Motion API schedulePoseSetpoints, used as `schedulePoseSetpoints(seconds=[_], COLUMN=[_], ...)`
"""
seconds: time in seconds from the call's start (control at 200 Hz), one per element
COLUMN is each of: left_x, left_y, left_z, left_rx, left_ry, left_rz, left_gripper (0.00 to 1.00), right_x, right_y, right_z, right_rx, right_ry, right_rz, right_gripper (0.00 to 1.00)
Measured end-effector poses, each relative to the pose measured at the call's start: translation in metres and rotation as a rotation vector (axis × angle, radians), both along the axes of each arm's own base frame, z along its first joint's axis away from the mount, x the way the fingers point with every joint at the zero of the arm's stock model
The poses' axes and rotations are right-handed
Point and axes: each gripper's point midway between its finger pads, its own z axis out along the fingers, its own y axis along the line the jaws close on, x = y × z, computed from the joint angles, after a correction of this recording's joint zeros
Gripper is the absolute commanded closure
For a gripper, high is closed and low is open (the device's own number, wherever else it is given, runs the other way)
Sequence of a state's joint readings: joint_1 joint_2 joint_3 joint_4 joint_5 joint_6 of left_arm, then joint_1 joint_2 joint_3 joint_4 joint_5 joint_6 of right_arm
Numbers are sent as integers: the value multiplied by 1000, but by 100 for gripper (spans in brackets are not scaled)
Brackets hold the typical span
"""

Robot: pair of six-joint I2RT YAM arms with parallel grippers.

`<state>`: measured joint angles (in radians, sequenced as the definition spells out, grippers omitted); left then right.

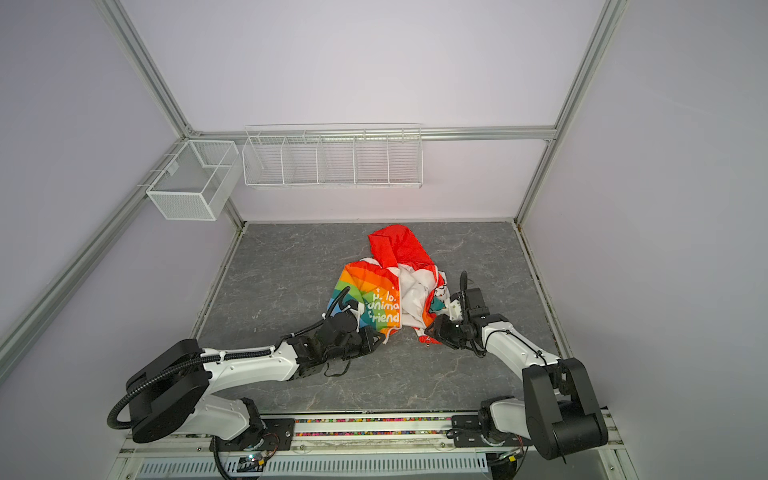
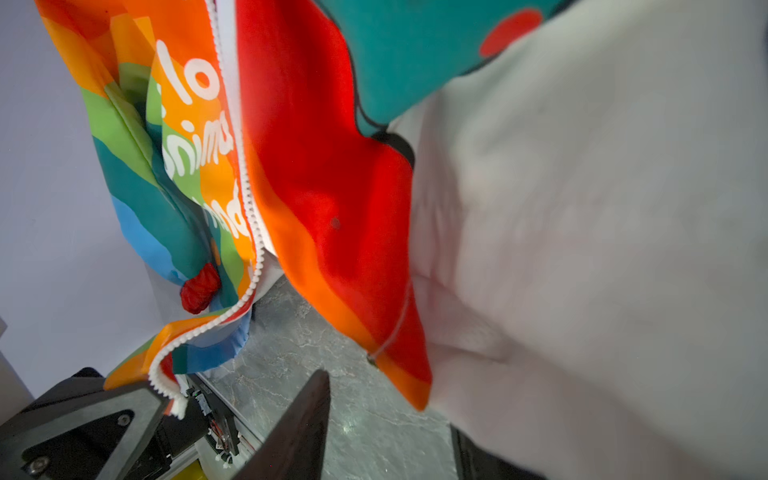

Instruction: Zip up the jacket

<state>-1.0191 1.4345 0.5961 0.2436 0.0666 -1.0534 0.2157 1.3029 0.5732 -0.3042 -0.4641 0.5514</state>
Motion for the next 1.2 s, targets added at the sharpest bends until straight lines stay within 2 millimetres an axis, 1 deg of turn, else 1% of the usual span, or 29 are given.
schedulePoseSetpoints(seconds=[0.125, 0.31, 0.44, 0.54, 0.68, 0.9, 1.2], left_x=[0, 0, 0, 0, 0, 0, 3], left_y=[-1, -3, -4, -4, -5, -5, -3], left_z=[-1, -1, -1, -1, 0, 0, 0], left_rx=[-3, -13, -16, -16, -20, -21, -25], left_ry=[3, 6, 5, 6, 5, 6, 6], left_rz=[-4, -4, -4, -5, -6, -4, 4], left_gripper=[100, 100, 100, 100, 100, 100, 100], right_x=[5, 6, 7, 8, 10, 11, 12], right_y=[1, 1, 1, 1, 2, 2, 5], right_z=[0, -5, -8, -9, -10, -10, -7], right_rx=[-5, -15, -24, -29, -33, -33, -15], right_ry=[-14, -14, -19, -22, -26, -34, -34], right_rz=[15, 35, 51, 63, 72, 78, 81], right_gripper=[51, 52, 58, 65, 69, 76, 91])
